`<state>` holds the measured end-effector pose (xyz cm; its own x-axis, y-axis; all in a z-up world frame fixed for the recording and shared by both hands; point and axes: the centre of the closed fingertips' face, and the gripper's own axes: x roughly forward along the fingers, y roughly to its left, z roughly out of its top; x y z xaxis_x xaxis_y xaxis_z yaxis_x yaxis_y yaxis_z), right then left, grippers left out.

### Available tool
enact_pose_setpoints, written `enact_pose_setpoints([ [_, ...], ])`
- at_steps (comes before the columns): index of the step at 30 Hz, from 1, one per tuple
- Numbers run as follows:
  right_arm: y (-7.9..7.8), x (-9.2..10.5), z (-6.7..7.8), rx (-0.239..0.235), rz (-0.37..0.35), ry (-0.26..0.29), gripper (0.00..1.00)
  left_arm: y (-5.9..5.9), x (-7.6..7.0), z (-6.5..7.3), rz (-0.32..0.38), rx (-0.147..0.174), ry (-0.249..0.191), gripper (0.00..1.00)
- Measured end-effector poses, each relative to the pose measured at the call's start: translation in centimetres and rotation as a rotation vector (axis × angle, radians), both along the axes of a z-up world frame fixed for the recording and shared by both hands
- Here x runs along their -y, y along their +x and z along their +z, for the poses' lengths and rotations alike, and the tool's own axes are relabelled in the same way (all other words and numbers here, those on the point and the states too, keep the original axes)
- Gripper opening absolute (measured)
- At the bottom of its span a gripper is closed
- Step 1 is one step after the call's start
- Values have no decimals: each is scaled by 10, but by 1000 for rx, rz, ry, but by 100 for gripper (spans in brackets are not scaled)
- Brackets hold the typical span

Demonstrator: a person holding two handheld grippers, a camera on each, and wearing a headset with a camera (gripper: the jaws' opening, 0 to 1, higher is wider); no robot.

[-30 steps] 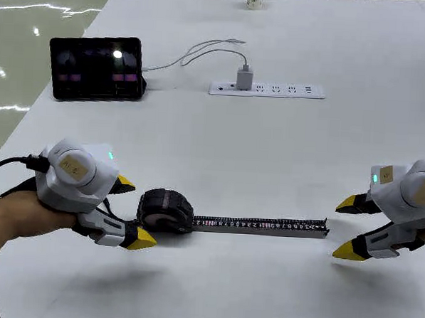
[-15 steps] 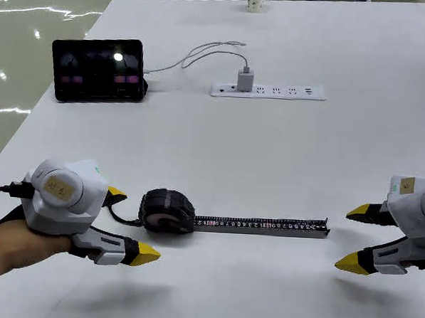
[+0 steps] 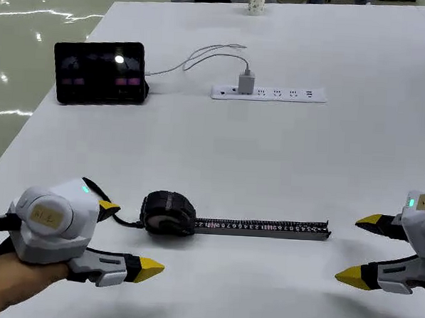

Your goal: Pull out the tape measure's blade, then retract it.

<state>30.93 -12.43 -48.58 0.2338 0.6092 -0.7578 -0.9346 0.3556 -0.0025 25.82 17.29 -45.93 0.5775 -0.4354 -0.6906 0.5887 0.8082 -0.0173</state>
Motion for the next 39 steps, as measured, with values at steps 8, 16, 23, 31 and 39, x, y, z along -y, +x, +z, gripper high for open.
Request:
enact_pose_setpoints([
  [8,-11,-6,6,7,-39,26,63,-10,6,2,51,22,-26,78],
  [16,-20,-13,9,-2,-105,61,68,-20,16,4,100,49,-52,83],
  [23,-29,-22,14,6,-158,89,70,-24,26,7,124,69,-63,88],
  [31,-36,-30,16,2,-232,121,75,-23,35,18,183,108,-89,93],
  [39,-46,-41,20,30,-296,144,84,-34,43,17,253,99,-128,97],
])
